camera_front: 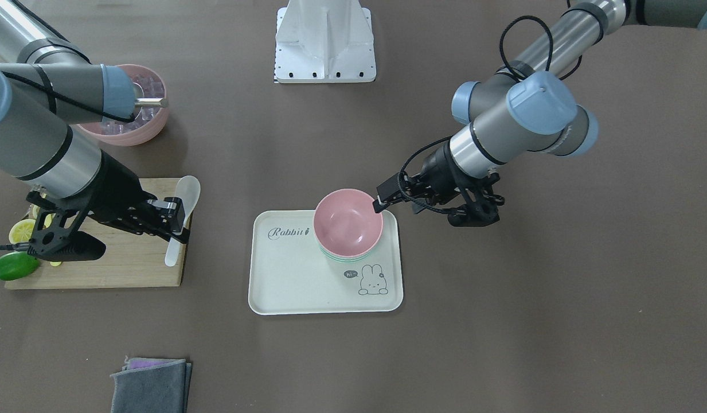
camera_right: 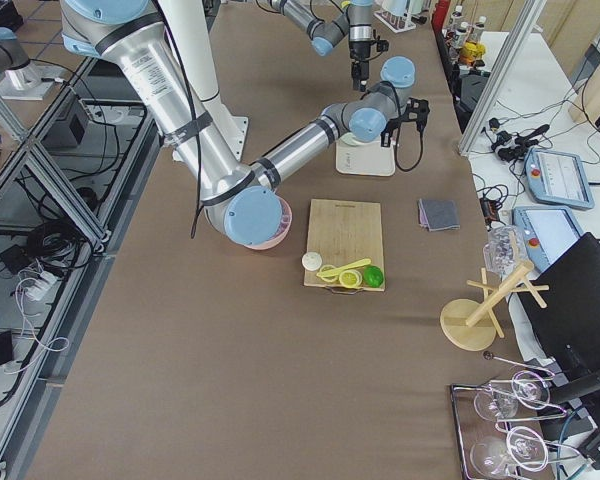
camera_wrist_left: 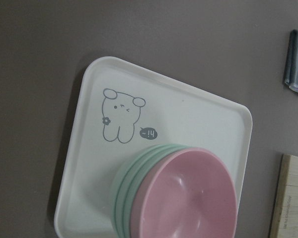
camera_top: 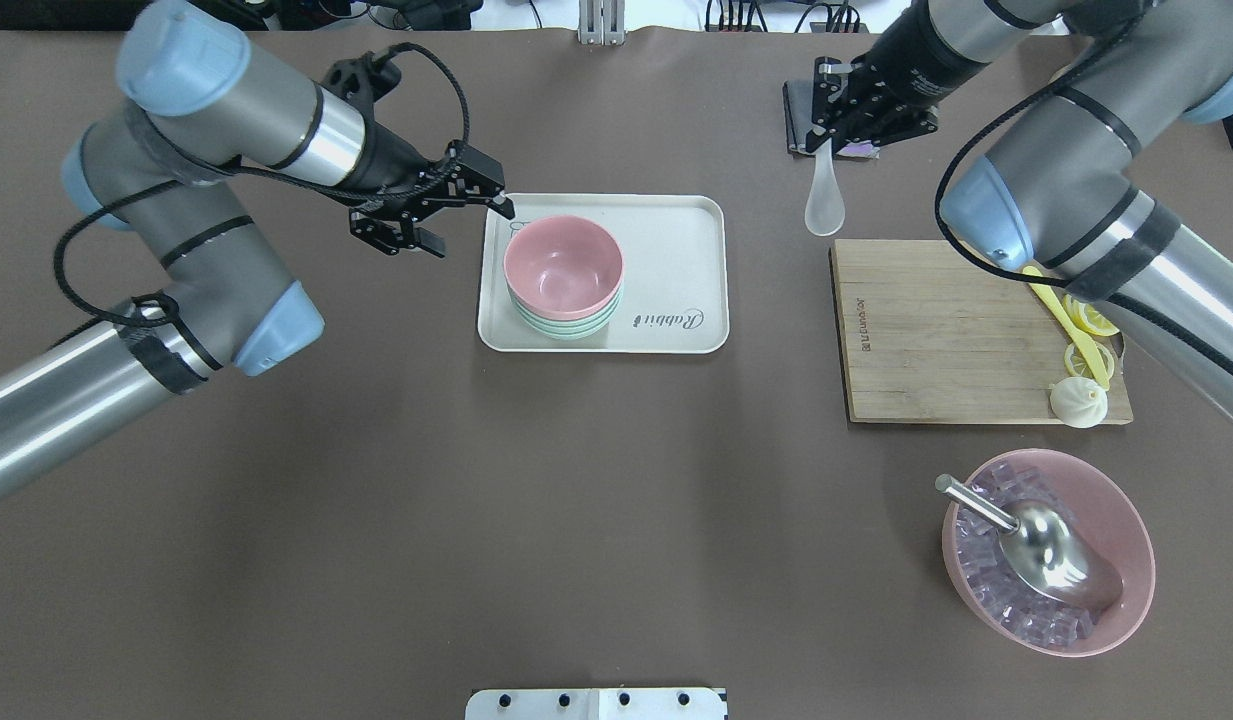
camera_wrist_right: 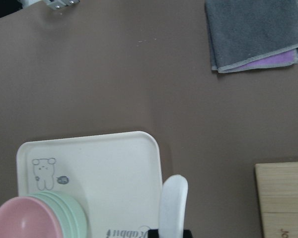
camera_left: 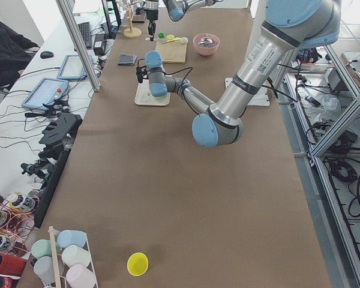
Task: Stack pink bowl on green and place spoon
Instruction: 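Open the left gripper and withdraw it from the pink bowl, then lower the white spoon into the pink bowl with the right gripper and release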
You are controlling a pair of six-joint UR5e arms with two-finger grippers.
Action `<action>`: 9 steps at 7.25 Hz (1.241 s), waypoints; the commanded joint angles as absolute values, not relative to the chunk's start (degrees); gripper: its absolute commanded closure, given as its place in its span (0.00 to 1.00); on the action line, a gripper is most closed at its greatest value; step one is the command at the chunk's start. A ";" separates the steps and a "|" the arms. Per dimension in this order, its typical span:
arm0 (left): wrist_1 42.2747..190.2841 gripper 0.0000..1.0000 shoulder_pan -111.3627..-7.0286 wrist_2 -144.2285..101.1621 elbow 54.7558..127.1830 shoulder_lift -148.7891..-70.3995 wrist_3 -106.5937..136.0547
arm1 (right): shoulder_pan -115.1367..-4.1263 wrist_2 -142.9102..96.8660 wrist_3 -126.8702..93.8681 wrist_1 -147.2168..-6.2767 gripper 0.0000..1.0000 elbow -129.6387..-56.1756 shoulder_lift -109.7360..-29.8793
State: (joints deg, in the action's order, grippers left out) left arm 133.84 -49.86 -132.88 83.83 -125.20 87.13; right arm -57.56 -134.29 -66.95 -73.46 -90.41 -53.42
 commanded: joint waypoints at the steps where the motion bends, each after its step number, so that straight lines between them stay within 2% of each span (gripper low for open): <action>1: 133.42 0.02 -59.55 -137.81 90.32 -117.99 79.35 | -53.37 -132.21 -72.85 -73.22 1.00 -88.69 -47.04; 2: 133.42 0.03 -62.20 -136.77 94.61 -110.12 71.53 | -50.13 -128.53 -74.43 -72.95 1.00 -87.29 -44.50; 4: 133.68 0.03 -64.07 -132.99 96.07 -101.29 57.37 | -45.19 -121.40 -76.20 -69.55 1.00 -84.57 -42.90; 5: 133.77 0.03 -63.99 -131.85 95.72 -100.73 55.48 | -44.13 -119.38 -78.12 -65.26 1.00 -78.72 -39.58; 6: 133.68 0.03 -63.72 -131.31 95.80 -100.90 55.46 | -43.34 -118.40 -79.96 -63.21 1.00 -75.88 -37.98; 9: 133.42 0.03 -63.63 -131.40 95.36 -101.60 55.46 | -41.84 -117.42 -79.98 -63.02 1.00 -75.76 -38.49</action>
State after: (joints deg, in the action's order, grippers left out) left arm 133.49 -63.68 -131.37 95.45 -101.36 55.53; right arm -42.49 -117.84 -79.89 -63.25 -75.91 -38.38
